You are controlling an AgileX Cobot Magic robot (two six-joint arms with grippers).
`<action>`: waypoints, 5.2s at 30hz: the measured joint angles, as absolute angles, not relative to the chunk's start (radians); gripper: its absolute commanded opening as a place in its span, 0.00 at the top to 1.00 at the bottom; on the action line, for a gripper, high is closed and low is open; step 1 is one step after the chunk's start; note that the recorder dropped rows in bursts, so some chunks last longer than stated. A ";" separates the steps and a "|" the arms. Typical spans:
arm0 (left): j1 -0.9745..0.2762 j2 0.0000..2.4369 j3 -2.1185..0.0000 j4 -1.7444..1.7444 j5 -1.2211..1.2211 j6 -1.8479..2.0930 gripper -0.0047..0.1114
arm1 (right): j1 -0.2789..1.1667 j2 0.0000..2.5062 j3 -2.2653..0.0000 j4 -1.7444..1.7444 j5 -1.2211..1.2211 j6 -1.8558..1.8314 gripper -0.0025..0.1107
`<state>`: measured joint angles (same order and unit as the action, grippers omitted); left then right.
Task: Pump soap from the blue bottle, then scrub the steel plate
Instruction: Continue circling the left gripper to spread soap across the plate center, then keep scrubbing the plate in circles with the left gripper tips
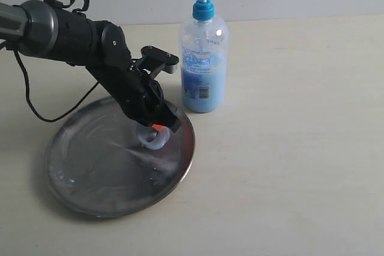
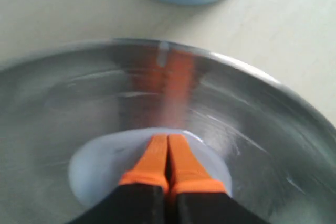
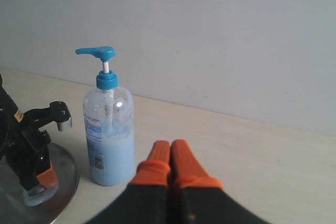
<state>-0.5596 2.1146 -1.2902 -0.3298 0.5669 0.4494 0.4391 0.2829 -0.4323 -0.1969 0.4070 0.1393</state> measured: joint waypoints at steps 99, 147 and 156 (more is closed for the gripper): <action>-0.500 2.113 -1.295 -0.254 0.624 0.390 0.95 | 0.439 0.258 -0.428 -0.190 0.407 0.139 0.98; -0.637 2.109 -1.295 -0.168 0.657 0.339 0.95 | 0.439 0.258 -0.428 -0.190 0.407 0.139 0.98; -0.630 2.109 -1.295 -0.142 0.661 0.337 0.95 | 0.439 0.258 -0.428 -0.190 0.407 0.139 0.98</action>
<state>-0.6297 2.1093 -1.2947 -0.1416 0.6606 0.3373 0.4391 0.2575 -0.4284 -0.1896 0.4070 0.1393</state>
